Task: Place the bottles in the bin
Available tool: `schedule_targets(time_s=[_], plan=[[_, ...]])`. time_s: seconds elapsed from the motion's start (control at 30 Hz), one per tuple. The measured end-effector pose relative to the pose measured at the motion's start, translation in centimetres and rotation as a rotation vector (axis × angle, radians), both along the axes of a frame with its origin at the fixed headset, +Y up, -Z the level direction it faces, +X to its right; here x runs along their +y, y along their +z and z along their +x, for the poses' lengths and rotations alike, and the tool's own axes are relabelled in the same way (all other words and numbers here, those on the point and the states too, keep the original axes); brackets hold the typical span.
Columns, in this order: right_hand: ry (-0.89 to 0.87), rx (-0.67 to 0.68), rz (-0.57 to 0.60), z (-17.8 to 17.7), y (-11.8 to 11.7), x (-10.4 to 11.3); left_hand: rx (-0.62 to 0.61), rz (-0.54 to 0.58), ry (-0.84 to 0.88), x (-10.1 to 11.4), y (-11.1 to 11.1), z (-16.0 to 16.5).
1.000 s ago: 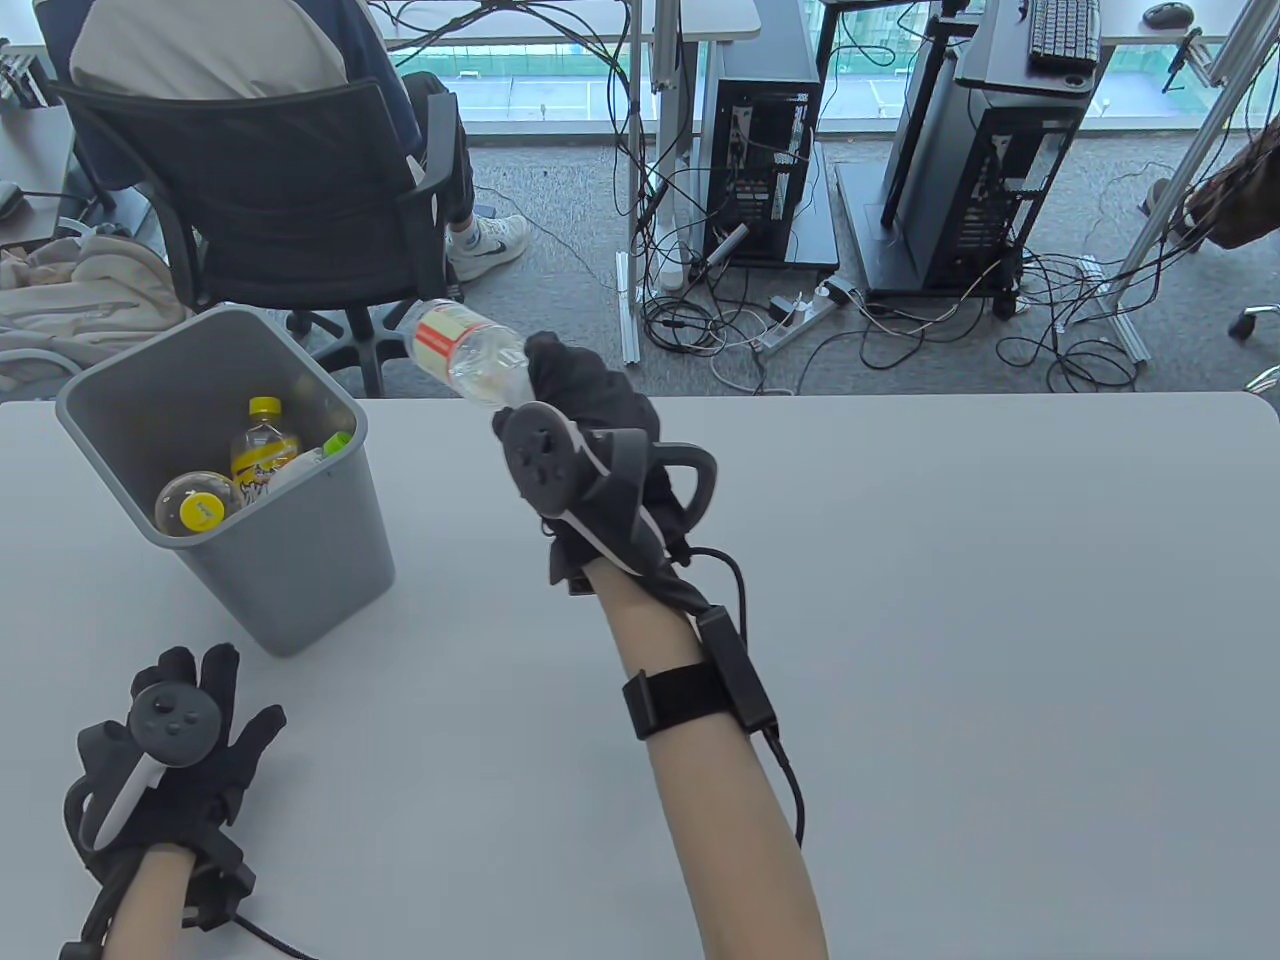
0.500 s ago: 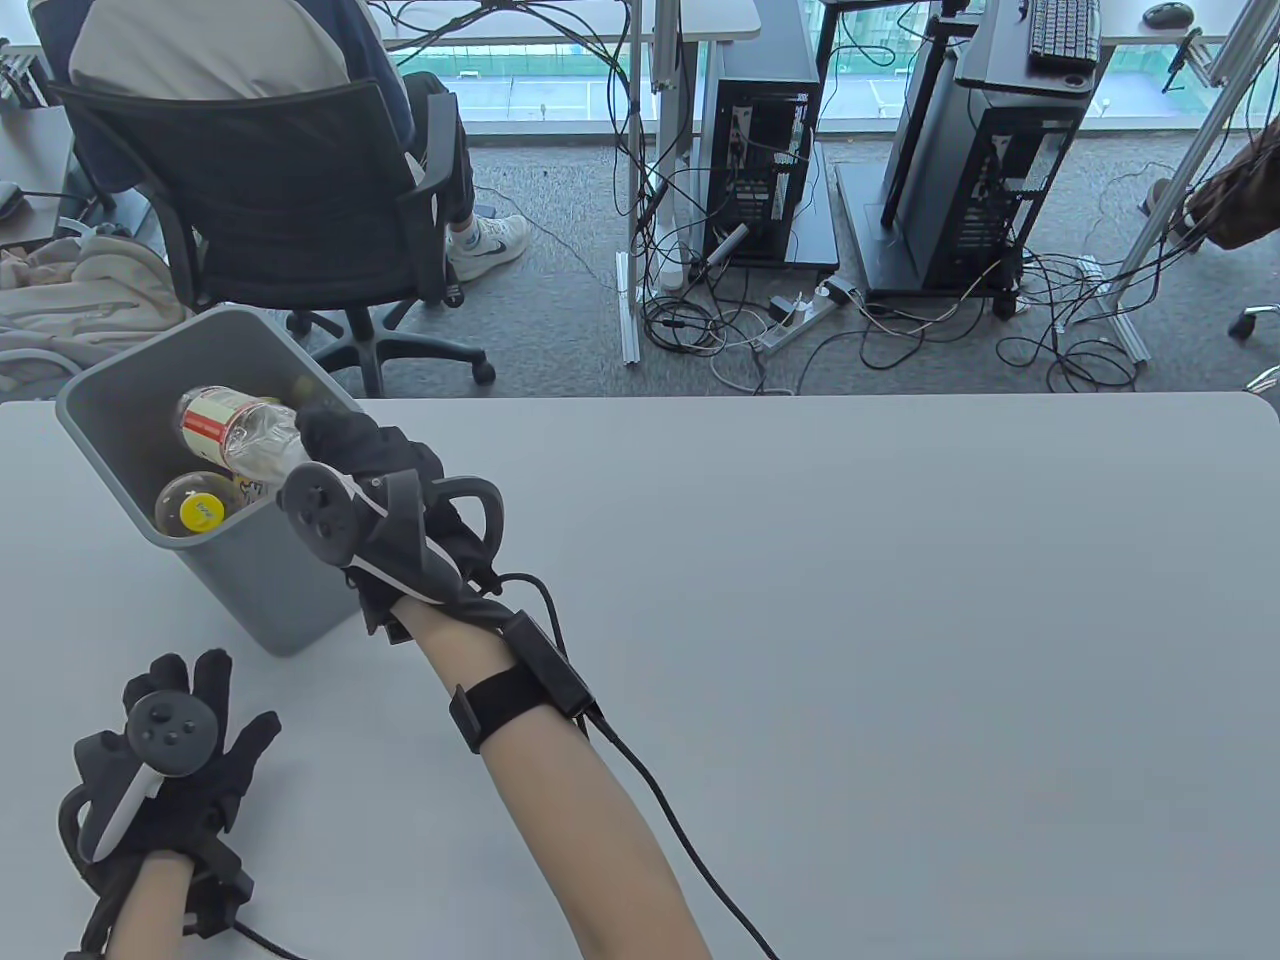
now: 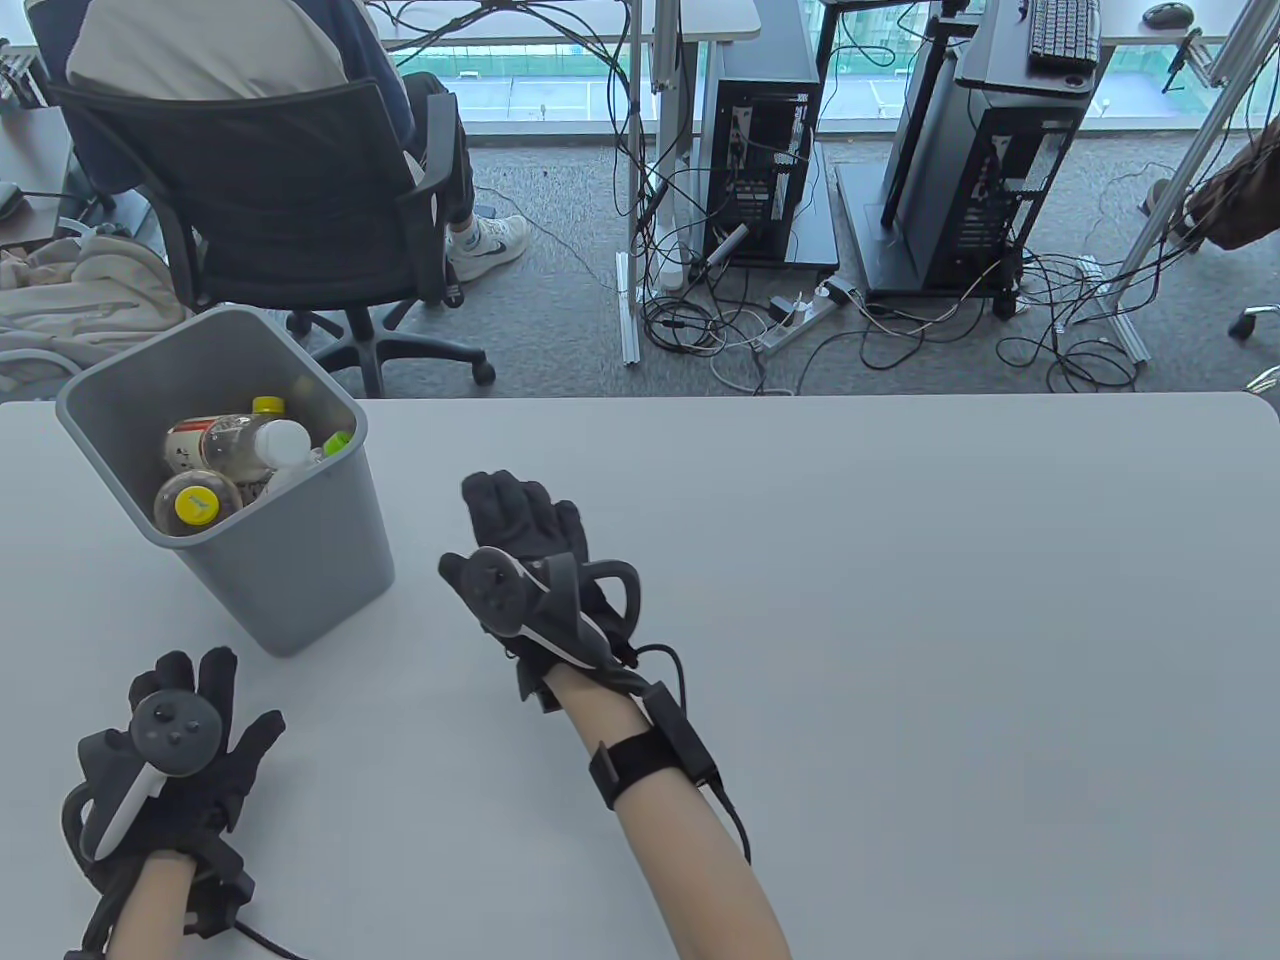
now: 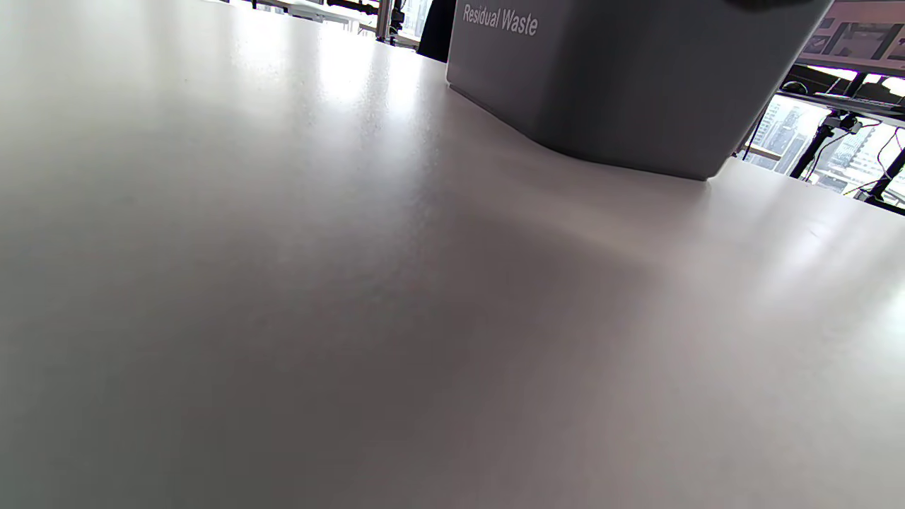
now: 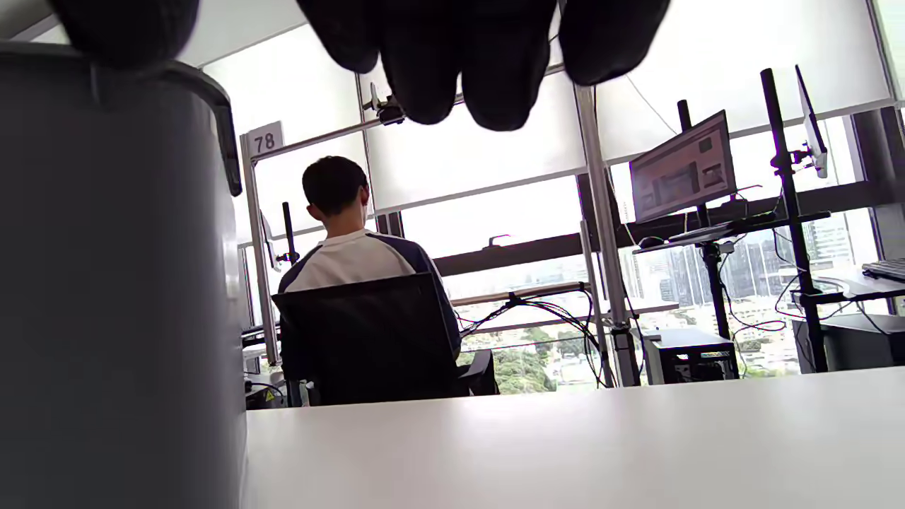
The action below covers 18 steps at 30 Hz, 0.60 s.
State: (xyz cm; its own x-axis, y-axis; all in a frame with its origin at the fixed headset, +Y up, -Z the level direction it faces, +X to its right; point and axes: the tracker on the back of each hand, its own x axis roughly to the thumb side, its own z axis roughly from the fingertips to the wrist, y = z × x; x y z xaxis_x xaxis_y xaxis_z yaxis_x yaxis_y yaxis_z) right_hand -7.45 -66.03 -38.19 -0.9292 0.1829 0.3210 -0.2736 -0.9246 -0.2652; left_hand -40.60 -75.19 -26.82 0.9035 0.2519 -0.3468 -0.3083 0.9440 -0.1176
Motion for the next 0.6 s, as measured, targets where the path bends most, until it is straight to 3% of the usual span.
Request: schedule_targets(time_s=[0.23,0.4,0.6], plan=[[0.045,-0.106,-0.062,10.0,2.3,-3.8,-0.054,0.085,-0.005,0.6,-0.1,1.4],[0.219,-0.233,-0.050,15.8,3.8,-5.5,-0.079,0.118,-0.014,0.8,-0.5,2.5],[0.127,-0.300,-0.060,18.2,6.6,-6.9,-0.129,0.106,-0.050,0.6,-0.8,3.6]])
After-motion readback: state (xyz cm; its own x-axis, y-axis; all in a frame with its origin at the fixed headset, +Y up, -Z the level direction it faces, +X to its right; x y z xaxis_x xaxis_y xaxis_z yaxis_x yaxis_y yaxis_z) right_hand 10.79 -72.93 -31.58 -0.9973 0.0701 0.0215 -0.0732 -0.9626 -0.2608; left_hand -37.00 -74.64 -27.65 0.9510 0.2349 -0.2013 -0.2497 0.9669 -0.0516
